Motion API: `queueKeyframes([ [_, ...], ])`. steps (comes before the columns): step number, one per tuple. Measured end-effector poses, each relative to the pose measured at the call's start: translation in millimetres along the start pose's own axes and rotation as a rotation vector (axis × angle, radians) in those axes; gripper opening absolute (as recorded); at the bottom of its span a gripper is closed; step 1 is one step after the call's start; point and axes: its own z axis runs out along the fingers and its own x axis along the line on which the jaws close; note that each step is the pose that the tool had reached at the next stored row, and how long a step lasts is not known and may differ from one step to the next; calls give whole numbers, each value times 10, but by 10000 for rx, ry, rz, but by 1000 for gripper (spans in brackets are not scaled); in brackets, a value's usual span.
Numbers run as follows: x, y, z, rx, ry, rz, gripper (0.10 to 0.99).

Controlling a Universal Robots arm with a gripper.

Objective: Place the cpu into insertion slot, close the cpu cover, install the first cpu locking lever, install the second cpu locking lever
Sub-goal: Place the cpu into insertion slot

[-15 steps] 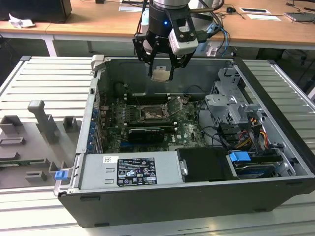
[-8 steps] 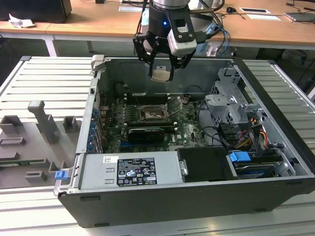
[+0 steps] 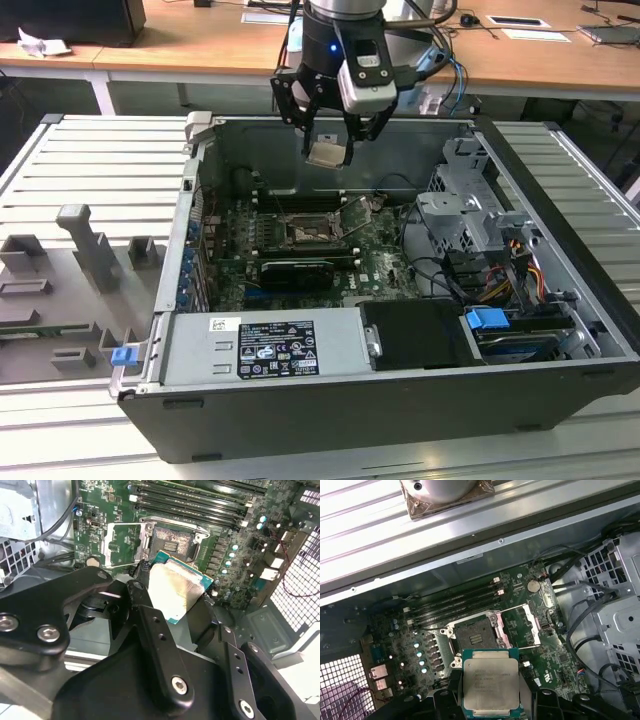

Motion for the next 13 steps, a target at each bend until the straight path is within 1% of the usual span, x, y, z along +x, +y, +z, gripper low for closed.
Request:
queueKeyframes([
  [13, 0, -1, 16, -6, -33, 364, 541],
])
